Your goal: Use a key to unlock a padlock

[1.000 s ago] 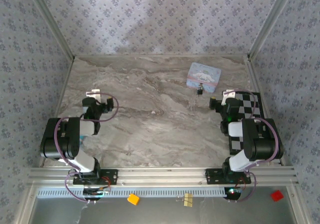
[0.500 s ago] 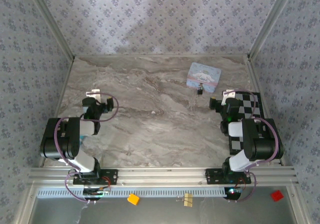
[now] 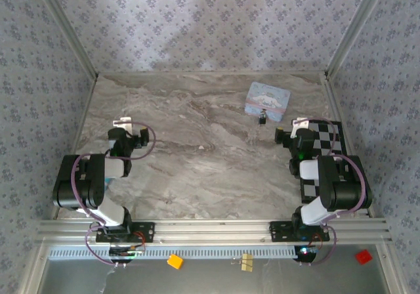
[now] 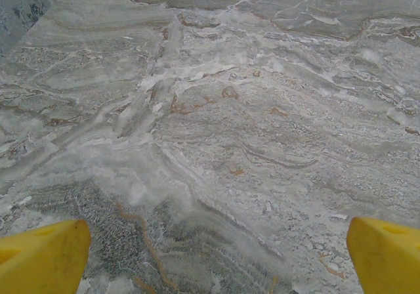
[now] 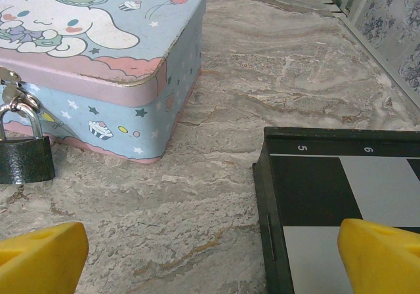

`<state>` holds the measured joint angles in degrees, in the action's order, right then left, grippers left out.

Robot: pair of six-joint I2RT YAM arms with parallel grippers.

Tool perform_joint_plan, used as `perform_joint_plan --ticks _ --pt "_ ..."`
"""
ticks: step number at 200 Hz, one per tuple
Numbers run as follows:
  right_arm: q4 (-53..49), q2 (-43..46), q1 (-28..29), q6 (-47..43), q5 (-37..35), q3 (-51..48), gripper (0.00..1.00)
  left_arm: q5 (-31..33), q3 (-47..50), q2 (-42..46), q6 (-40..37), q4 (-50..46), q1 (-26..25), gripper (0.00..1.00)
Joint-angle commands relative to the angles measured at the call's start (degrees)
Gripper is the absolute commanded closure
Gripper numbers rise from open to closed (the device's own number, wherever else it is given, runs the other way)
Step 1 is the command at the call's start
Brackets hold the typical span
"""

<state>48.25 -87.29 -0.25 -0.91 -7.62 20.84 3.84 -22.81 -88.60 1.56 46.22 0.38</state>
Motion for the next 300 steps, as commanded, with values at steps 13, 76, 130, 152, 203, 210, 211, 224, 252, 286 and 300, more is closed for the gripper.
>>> perform_joint_plan --ticks 13,76,130,152,203,210,211,224,252,286,300 --pt "-0.35 -0.08 -0.35 -0.15 0.64 1.16 0.01 -0.94 -0.97 0.65 -0.08 0.10 0.36 0.00" --pt "0.47 0.14 0.33 -1.26 0.57 0.67 0.01 -0.91 -1.03 0.71 -0.08 0.10 0.40 0.00" --pt "0.31 9.08 4.51 -5.35 -1.79 -3.13 0.01 2.35 0.38 12.33 -2.93 -8.16 -4.30 0.00" --pt "-7.14 17.39 9.66 -9.46 -2.73 -2.68 0.01 2.57 -0.57 21.17 0.64 -17.81 -5.37 0.00" --pt "-30.84 38.09 13.66 7.69 7.85 5.61 0.01 5.29 -8.87 44.34 18.72 -48.14 -5.88 0.00" --pt "-34.84 40.03 13.70 11.92 7.80 7.40 0.01 9.14 -10.45 46.66 26.57 -55.10 -5.84 0.00" --pt "-35.44 40.28 13.70 12.26 7.71 7.65 0.01 9.82 -10.74 47.02 27.89 -56.28 -5.88 0.00" --pt "-45.03 42.47 13.31 22.77 5.81 11.26 0.01 12.42 -13.02 51.06 37.71 -67.99 -5.50 0.00" --pt "-57.95 44.36 10.72 31.41 12.37 15.17 0.01 -2.14 -11.01 59.05 35.77 -72.06 -5.30 0.00" --pt "-64.63 43.84 14.06 29.42 17.21 15.72 0.01 -16.95 -3.24 66.07 37.98 -69.84 -5.39 0.00" --pt "-68.29 42.41 18.94 29.95 13.67 16.51 0.01 -18.77 -0.14 66.71 37.89 -69.68 -5.90 0.00"
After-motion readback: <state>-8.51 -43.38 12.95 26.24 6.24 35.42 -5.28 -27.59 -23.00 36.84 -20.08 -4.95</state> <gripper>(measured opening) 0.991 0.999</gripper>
